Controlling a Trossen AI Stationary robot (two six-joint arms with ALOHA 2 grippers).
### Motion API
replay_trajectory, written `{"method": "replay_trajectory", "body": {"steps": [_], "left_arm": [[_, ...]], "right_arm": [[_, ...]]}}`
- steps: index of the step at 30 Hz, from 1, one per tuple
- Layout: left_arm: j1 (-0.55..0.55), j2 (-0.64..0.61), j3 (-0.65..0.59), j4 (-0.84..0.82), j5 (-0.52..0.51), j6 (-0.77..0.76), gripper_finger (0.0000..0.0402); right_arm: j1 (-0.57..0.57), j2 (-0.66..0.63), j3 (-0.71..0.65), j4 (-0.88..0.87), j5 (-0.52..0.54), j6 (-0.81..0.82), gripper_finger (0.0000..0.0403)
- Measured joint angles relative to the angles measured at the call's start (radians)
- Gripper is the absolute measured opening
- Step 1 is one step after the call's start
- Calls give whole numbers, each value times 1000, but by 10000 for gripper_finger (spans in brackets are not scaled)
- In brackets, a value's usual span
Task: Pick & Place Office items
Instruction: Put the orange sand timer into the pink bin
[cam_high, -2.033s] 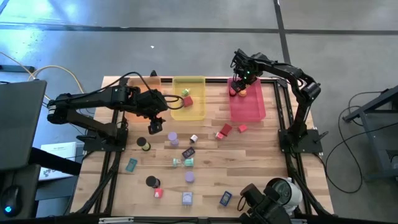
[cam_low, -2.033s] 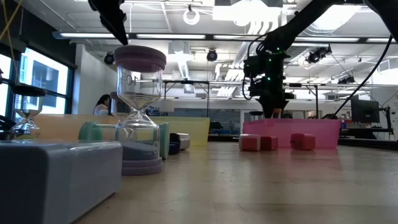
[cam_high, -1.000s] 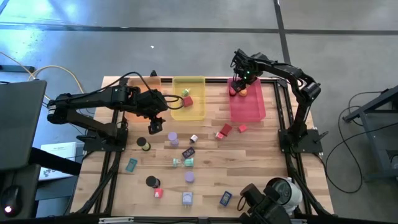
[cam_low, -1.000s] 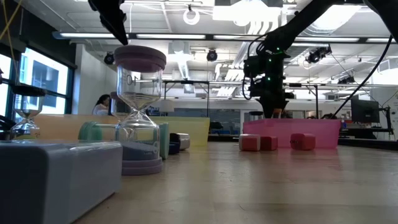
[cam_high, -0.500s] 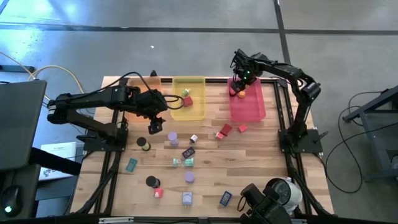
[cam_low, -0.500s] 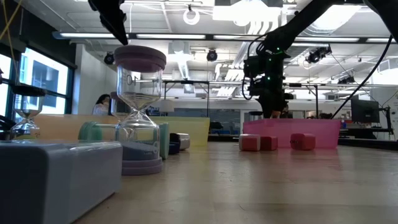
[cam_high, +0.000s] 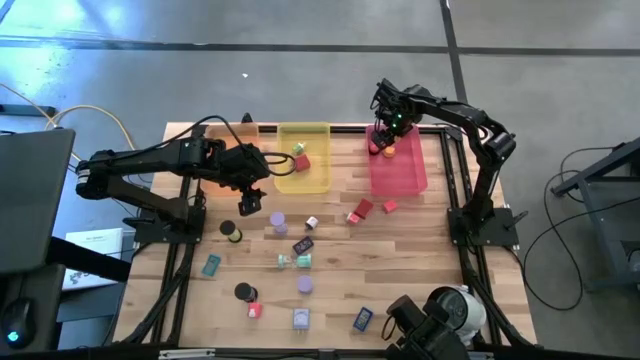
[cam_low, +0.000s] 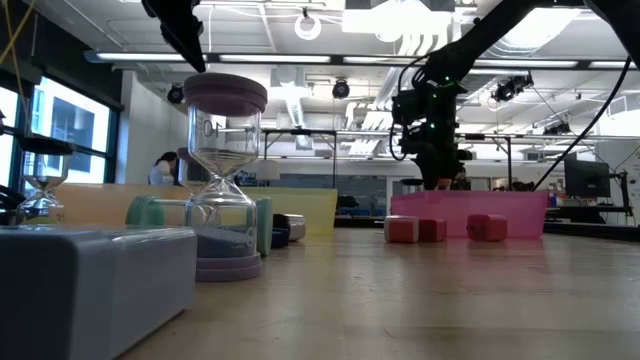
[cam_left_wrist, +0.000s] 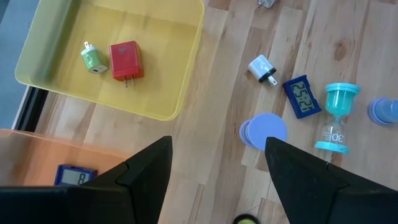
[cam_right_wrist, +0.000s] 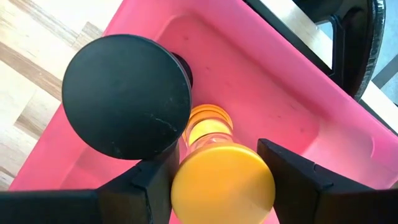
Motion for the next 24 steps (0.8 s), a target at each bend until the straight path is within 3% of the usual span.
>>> {"method": "replay_trajectory", "body": {"steps": [24], "left_arm": [[0, 0, 0, 0, 6, -8, 250]], "right_arm": [[0, 0, 0, -63, -2, -105, 206]]}}
